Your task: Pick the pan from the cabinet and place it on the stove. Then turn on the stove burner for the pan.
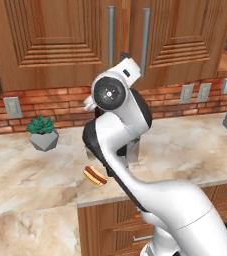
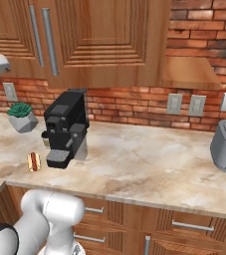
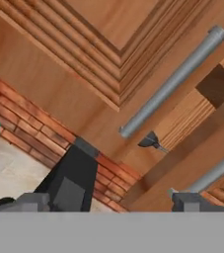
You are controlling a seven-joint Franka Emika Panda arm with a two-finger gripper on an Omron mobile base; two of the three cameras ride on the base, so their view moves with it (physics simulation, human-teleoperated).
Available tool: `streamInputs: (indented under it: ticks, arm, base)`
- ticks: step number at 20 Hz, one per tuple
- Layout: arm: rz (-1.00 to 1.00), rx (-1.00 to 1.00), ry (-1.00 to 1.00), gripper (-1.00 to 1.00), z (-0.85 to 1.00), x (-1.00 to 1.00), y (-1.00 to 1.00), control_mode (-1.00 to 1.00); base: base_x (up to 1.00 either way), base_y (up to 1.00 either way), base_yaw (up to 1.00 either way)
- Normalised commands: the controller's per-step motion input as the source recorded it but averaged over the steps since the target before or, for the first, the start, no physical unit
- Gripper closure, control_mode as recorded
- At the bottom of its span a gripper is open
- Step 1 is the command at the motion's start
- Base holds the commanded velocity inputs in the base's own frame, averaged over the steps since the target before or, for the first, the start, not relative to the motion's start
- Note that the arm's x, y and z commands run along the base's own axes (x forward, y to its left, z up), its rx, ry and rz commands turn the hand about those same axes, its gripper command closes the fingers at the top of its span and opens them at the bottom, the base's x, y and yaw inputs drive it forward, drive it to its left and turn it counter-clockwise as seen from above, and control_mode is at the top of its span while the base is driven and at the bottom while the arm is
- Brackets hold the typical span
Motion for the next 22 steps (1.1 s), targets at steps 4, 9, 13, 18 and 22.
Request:
streamInputs:
  ticks: [4, 9, 13, 18, 22]
  arm:
    - [-0.28, -0.19, 0.13, -1.0, -0.27, 0.05, -0.12, -1.0]
    - [-0.11, -0.15, 0.1, -1.0, -0.28, 0.07, -0.22, -1.0]
    - [-0.05, -0.13, 0.16, -1.0, -0.08, 0.38, -0.23, -1.0]
    - [0.0, -0.09, 0.1, -1.0, -0.06, 0.41, -0.28, -1.0]
    - [0.0, -0.09, 0.04, -1.0, -0.04, 0.28, -0.21, -1.0]
  base:
    - [0.0, 0.0, 0.0]
    - [0.0, 0.0, 0.0]
    - [0.0, 0.0, 0.0]
    - [0.0, 0.0, 0.0]
    - [0.0, 0.0, 0.0]
